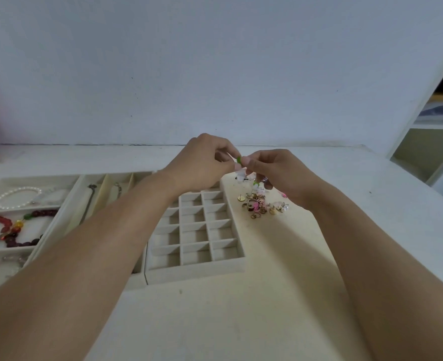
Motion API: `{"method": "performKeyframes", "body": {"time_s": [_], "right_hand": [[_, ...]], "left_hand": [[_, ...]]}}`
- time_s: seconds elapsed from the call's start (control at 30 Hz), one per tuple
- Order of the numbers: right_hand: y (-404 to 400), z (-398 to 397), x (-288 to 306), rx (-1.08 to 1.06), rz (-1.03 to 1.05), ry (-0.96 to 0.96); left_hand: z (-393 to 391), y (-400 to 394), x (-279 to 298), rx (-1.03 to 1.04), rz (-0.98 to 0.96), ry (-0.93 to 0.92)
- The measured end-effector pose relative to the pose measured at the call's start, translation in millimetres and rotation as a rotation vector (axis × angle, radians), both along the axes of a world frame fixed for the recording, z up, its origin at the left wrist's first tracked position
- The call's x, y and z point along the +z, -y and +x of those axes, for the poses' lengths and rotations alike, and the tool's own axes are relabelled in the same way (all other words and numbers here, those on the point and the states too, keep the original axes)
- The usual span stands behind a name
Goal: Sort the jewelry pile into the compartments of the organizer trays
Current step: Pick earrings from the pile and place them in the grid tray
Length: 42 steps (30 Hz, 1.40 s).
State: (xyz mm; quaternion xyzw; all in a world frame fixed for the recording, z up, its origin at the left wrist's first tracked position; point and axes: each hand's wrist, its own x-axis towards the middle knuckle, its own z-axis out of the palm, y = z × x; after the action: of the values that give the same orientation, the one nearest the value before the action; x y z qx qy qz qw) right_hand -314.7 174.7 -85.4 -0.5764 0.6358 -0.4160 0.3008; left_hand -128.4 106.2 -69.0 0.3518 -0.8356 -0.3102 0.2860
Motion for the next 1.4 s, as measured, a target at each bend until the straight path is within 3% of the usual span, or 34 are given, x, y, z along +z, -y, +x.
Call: {"method": "performKeyframes", "body": {"time_s": [0.23,0.4,0.73,1.0,1.17,1.4], "right_hand": [[-0.3,-0.4,0.8,0.028,0.024,0.050],[8.8,-17.3,-21.9,-0.344,0.053,-0.532],[13.4,-12.5,-37.7,-0.333,0.147,-0.598],[10.1,-9.0,-30.6,-0.293,0.093,-0.440],[1.1,-1.6,-8.5,-0.240,-0.074,0.023],[1.1,7.2,-1.2,-0.011,0.043,0.461]], "left_hand": [[1.3,-0.2,1.8,0.038,-0.022,-0.022],[2.5,2.0,3.3,0.109,0.013,-0.065],[3.0,2.4,4.3,0.080,0.028,-0.045],[3.6,1.6,4.4,0.054,0.019,-0.003],[5.5,4.0,4.3,0.047,0.024,0.031],[4.1,8.0,2.0,0.045,-0.055,-0.042]]}}
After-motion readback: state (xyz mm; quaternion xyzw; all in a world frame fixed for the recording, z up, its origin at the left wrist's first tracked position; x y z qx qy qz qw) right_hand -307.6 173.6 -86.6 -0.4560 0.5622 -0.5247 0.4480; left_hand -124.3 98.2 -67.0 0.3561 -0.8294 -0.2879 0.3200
